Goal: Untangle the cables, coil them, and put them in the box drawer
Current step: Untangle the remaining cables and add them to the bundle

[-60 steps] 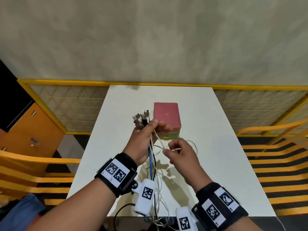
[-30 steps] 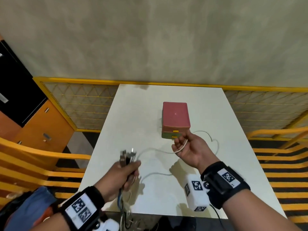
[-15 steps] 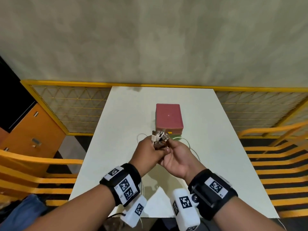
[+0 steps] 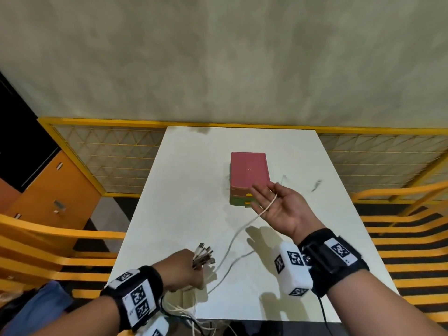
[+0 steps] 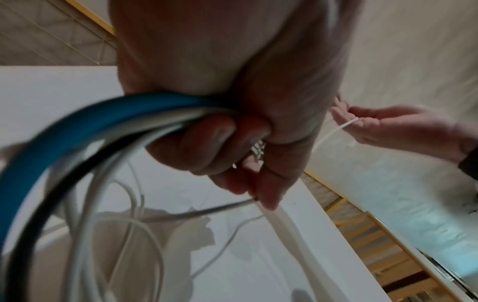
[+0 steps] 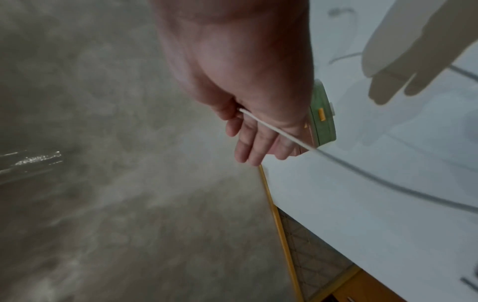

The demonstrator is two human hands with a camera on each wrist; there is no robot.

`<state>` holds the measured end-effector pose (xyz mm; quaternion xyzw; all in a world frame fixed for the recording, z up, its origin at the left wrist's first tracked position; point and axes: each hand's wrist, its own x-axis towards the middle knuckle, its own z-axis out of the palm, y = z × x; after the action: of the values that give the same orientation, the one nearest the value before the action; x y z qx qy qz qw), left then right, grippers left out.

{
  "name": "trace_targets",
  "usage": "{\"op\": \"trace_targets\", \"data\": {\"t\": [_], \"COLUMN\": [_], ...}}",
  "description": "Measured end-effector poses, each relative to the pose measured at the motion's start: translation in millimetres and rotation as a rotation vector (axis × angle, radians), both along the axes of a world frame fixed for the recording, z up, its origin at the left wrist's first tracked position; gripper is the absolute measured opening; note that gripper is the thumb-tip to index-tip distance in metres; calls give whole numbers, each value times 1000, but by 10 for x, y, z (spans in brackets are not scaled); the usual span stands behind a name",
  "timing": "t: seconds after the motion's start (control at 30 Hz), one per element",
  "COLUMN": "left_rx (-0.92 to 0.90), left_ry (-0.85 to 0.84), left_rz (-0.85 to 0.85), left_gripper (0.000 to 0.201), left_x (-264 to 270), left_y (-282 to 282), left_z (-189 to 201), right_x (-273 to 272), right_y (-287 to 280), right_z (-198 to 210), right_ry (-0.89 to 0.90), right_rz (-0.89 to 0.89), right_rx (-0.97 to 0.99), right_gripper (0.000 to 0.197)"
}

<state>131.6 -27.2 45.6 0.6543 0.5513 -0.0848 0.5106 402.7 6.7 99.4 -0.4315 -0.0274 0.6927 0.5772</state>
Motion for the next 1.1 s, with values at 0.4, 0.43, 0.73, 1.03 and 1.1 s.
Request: {"op": "trace_targets", "data": {"t": [0.4,0.43,0.73,1.03,1.1], "left_rx": [323,329,172,-14,-15], "left_ry": [-629,-602,-459,-329,-326], "left_rz": [359,363,197,139,145], "left_gripper": [12,11,16,14,14], "left_x": [926,941,773,357,303], "left_y": [281,286,140,-7,1], "left_z": [608,556,472,372,367], "right_x": [-573,-588,-343,328,391], "right_y": [-197,-201,-102,-108,-226], "right_z": [-126,-118,9,78,126], "right_ry": [3,12,-74,-130,-129], "right_rz": [138,157,148,-69,-82], "right_rx": [19,20,-51,-44,-22], "right_gripper": [31,33,22,21,24]}}
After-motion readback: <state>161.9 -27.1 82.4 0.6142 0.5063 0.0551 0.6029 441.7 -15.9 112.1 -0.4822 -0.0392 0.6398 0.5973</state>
